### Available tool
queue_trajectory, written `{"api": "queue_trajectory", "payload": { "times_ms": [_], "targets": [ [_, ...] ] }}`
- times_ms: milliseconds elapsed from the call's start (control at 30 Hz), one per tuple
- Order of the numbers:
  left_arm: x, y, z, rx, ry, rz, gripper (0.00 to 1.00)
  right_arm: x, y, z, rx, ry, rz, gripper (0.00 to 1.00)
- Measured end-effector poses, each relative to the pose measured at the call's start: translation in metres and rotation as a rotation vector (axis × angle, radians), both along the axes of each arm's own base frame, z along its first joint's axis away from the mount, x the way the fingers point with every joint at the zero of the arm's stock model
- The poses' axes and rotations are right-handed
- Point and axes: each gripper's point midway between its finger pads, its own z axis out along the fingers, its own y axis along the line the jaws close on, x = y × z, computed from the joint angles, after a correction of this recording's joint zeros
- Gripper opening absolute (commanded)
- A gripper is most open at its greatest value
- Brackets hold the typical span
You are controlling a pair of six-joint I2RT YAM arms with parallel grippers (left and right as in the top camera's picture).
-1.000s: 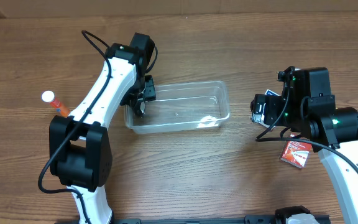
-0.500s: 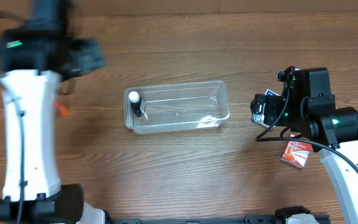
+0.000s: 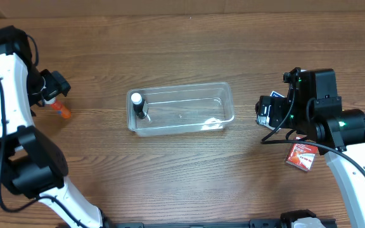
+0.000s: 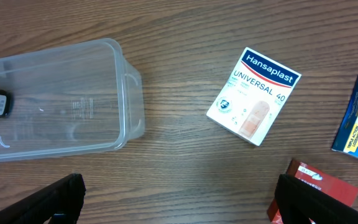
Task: Pack container
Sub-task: 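Move the left gripper to the orange tube and grasp it, then place the orange tube into the container beside the bottle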
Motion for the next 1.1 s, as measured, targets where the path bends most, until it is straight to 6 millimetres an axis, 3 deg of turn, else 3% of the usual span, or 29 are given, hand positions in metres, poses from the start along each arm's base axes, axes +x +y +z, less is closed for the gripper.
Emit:
{"api": "queue_trajectory", "payload": {
  "times_ms": [133,233,267,367,433,533,700,833,900,967,1033,1067,1100],
  "targets": [
    [0.004,0.002,-0.031,-0.022,0.059,0.000,0.92,0.000,0.000,0.000,0.000,0.000,0.000,1.00],
    [0.009,0.004,-0.045,-0.027,0.073,-0.016,0.73,0.000,0.000,0.000,0.000,-0.001,0.001,1.00],
    [0.012,0.005,-0.047,-0.025,0.066,-0.020,0.61,0.000,0.000,0.000,0.000,-0.001,0.001,1.00],
    [0.017,0.007,-0.048,-0.018,0.049,-0.031,0.50,0.000,0.000,0.000,0.000,-0.001,0.001,1.00],
    [0.018,0.007,-0.048,-0.016,0.043,-0.038,0.37,0.000,0.000,0.000,0.001,0.000,0.001,1.00],
    [0.019,0.007,-0.048,-0.015,0.041,-0.048,0.32,0.000,0.000,0.000,0.001,-0.001,0.001,1.00],
    [0.017,0.005,-0.048,-0.026,0.049,-0.061,0.06,0.000,0.000,0.000,0.001,-0.001,0.000,1.00],
    [0.012,0.000,-0.043,-0.035,0.063,-0.075,0.04,0.000,0.000,0.000,0.001,-0.001,0.000,1.00],
    [0.011,-0.016,-0.022,-0.034,0.032,-0.106,0.04,0.000,0.000,0.000,0.000,-0.002,0.001,1.00],
    [0.011,-0.038,0.016,-0.016,-0.049,-0.159,0.04,0.000,0.000,0.000,0.000,-0.002,0.001,1.00],
    [0.000,-0.081,0.081,0.013,-0.193,-0.260,0.04,0.000,0.000,0.000,0.000,-0.001,0.001,1.00],
    [-0.008,-0.099,0.103,0.021,-0.244,-0.307,0.04,0.000,0.000,0.000,0.001,-0.002,0.001,1.00],
    [-0.028,-0.137,0.141,0.018,-0.338,-0.408,0.04,0.000,0.000,0.000,0.000,-0.002,0.001,1.00]
  ]
}}
